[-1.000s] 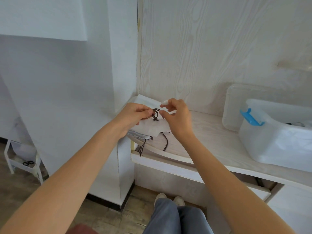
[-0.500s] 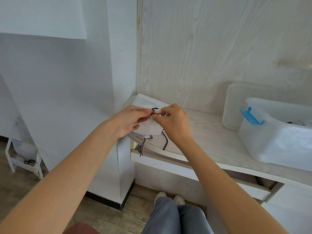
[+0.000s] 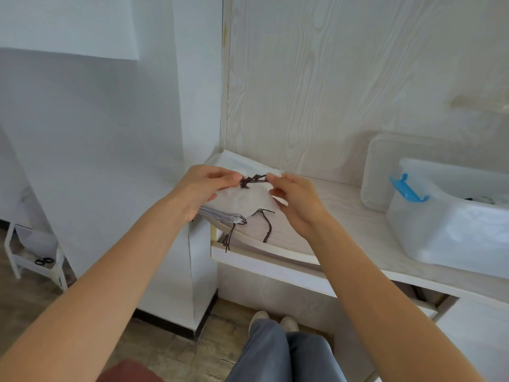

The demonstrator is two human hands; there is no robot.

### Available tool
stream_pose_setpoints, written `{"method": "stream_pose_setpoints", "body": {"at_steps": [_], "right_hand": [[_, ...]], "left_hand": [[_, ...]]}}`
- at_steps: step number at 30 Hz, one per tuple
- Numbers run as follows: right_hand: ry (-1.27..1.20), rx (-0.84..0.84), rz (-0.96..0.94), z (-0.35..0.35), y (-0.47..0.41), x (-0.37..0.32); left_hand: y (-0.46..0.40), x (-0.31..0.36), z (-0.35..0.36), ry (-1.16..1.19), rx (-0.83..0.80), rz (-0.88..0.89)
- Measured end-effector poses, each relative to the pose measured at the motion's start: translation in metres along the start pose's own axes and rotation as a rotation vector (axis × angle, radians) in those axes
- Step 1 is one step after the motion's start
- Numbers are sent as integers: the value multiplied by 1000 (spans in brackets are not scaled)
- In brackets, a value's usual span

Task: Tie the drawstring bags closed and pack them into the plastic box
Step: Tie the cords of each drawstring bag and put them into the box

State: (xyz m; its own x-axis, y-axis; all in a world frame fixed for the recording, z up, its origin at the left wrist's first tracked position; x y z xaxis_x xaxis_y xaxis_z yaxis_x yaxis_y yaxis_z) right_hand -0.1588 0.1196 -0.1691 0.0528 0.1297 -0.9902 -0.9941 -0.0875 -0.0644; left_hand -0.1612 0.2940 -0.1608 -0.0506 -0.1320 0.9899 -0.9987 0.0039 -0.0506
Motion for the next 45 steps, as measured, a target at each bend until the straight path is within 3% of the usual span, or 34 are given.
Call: {"method": "stream_pose_setpoints", "body": {"at_steps": [3, 6, 11, 16, 18, 20, 25, 28, 30, 34, 38, 41, 45], "right_hand": [[-312, -13, 208, -7, -1, 5], [-554, -60, 385, -13, 1, 15], [-698, -102, 426, -17, 3, 24], [-694, -298, 439, -21, 3, 29], [-449, -343, 439, -21, 8, 25], [11, -272, 335, -27, 6, 18], [1398, -73, -221, -21, 2, -17], [1794, 85, -458, -15, 6, -24], [1653, 118, -438, -20, 1, -22], [984, -26, -248, -16, -13, -21], [1039, -270, -124, 6, -17, -14], [963, -222, -139, 3, -22, -27], [607, -45, -122, -23, -26, -50]], "left_hand": [[2, 4, 1, -57, 90, 178], [-1, 2, 3, -343, 214, 339], [1, -7, 7, -480, 309, 355], [-3, -12, 4, -474, 315, 327], [-4, -12, 3, -478, 321, 333], [-5, -13, 2, -479, 315, 337], [-7, -13, 7, -507, 301, 331], [-9, -14, 12, -487, 300, 305], [-12, -14, 12, -440, 283, 288], [-14, -11, 14, -318, 228, 279], [-12, 1, 21, -156, 184, 285], [-9, 17, 26, -159, 173, 342], [-14, 36, 37, -108, 186, 329]]}}
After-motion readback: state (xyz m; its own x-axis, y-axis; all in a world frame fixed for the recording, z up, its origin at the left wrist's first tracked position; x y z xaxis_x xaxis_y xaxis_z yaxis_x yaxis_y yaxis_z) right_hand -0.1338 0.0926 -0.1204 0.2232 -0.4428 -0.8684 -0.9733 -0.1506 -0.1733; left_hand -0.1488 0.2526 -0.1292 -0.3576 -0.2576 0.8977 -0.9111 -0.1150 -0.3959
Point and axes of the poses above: each hand's wrist, its own y-axis away from the middle knuckle, its own z-axis out of the palm, x = y × z, the point moved 3 cm from there along -y, towards the middle knuckle, and after that the axes turned 2 degrees about y, right-handed, at the moved point
